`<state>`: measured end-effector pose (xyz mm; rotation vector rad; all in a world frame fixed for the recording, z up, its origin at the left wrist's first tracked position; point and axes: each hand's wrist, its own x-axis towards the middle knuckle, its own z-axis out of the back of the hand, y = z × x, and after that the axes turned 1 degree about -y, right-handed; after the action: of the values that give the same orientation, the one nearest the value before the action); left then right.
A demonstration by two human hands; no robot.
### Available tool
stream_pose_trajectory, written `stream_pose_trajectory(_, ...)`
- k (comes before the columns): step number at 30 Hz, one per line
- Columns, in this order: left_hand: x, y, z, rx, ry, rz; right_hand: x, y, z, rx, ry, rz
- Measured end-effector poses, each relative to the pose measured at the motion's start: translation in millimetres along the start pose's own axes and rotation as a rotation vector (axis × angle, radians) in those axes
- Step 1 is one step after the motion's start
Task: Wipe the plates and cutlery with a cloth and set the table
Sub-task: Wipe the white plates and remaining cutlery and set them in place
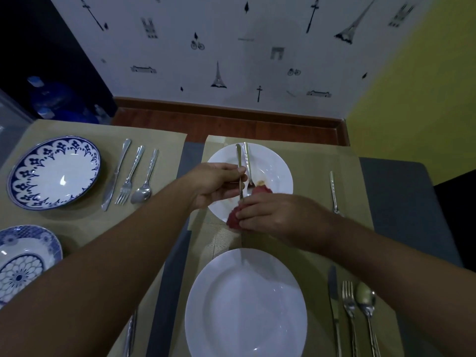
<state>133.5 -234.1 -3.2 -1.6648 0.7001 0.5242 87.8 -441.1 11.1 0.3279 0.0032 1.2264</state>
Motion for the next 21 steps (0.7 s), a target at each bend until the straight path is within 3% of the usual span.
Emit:
stream_pose_trajectory(8, 7, 0, -34, 0.147, -0.128, -0.055, -31, -3, 18, -0.042, -0.038, -0.072)
stream_pose_trajectory(15, 33, 13, -111, 0.289, -0.153, -0.122, -104, -9, 16, -0.038, 0.034, -0.188)
stream_pose_trajectory(21, 67, 36, -166, 0.453, -0.268, -0.185, -157, -25, 12, -0.053, -0.027, -0.164)
